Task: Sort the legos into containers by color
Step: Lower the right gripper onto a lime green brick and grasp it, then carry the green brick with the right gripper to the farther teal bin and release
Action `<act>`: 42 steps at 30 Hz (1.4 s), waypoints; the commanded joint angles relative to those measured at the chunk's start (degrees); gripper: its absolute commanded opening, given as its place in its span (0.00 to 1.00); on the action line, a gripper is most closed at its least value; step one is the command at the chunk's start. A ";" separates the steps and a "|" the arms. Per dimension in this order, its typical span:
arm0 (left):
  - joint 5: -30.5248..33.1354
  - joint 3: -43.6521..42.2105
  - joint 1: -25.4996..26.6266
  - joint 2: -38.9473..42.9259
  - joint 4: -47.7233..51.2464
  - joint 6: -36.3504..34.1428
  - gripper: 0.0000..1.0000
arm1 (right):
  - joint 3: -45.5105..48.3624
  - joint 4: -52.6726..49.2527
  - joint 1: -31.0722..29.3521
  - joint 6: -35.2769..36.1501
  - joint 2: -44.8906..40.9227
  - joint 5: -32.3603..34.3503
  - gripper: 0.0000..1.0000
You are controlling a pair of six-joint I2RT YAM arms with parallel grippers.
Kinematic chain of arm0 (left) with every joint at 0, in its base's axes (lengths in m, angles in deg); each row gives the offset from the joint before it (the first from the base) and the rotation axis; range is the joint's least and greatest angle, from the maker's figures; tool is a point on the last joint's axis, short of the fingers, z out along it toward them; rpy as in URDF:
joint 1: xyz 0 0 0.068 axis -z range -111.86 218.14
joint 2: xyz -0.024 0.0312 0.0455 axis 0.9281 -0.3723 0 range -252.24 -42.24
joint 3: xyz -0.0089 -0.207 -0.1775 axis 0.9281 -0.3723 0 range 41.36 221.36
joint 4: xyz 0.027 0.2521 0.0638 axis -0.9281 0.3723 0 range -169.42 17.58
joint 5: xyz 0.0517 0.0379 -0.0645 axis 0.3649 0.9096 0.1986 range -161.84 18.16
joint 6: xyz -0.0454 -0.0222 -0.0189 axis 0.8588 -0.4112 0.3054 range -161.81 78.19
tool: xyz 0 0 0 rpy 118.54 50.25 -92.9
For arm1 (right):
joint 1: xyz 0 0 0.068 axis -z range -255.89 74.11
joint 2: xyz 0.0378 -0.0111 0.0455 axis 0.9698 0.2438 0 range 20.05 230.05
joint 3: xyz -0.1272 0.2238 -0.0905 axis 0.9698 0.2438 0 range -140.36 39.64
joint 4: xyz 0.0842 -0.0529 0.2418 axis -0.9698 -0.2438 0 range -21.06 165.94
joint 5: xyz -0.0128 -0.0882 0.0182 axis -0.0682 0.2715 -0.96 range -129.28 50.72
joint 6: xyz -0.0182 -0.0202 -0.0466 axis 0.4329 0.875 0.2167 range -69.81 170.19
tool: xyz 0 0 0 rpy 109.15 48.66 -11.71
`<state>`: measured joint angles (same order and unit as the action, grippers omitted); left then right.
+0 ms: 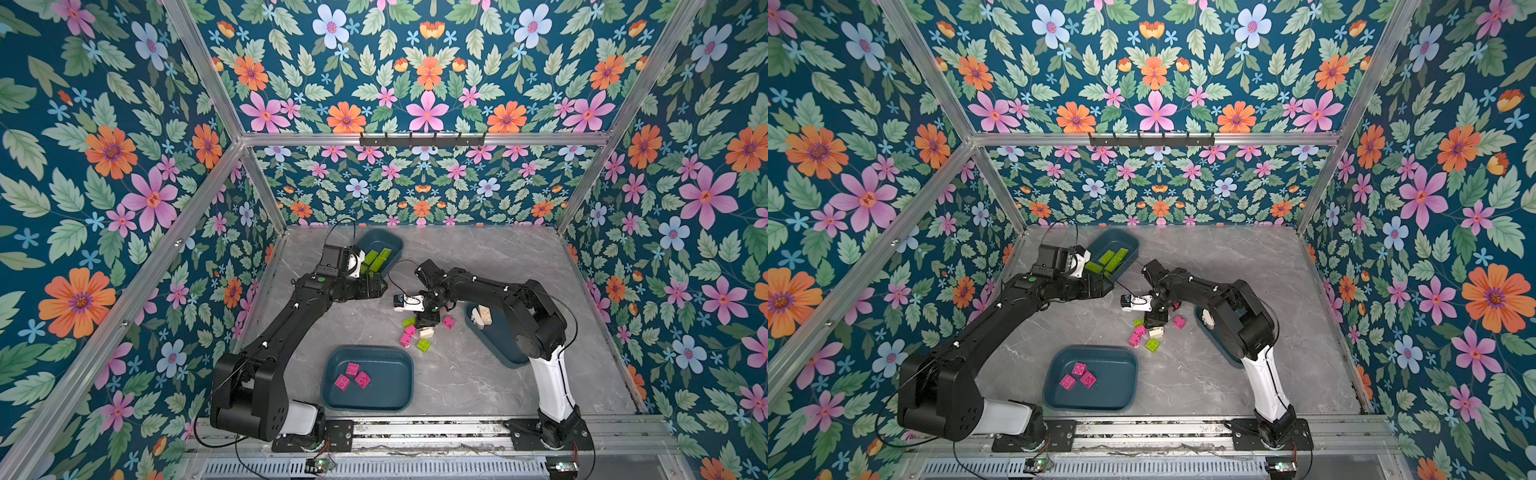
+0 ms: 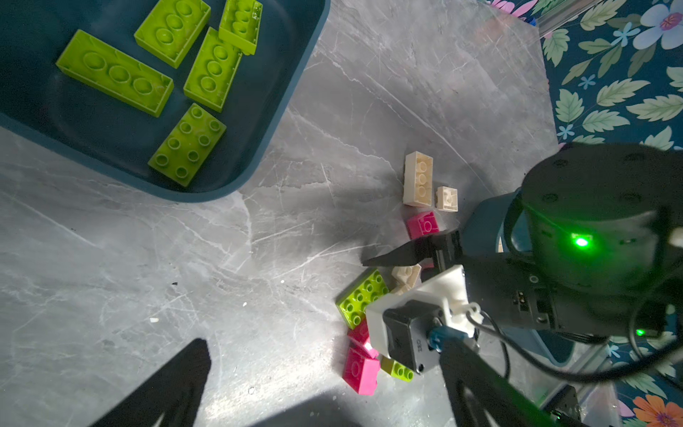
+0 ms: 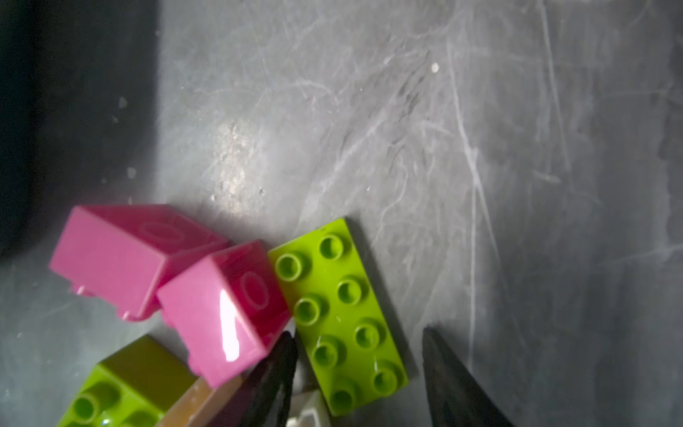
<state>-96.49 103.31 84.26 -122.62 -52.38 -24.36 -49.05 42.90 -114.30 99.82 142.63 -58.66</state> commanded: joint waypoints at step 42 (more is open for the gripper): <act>3.47 0.41 -4.78 3.03 3.02 -1.61 1.00 | -26.50 15.37 4.23 -36.88 8.24 -8.84 0.27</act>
<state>-92.55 103.92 79.65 -119.97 -48.86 -26.59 -72.94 53.90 -110.17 69.70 149.17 -67.16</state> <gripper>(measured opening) 0.997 0.292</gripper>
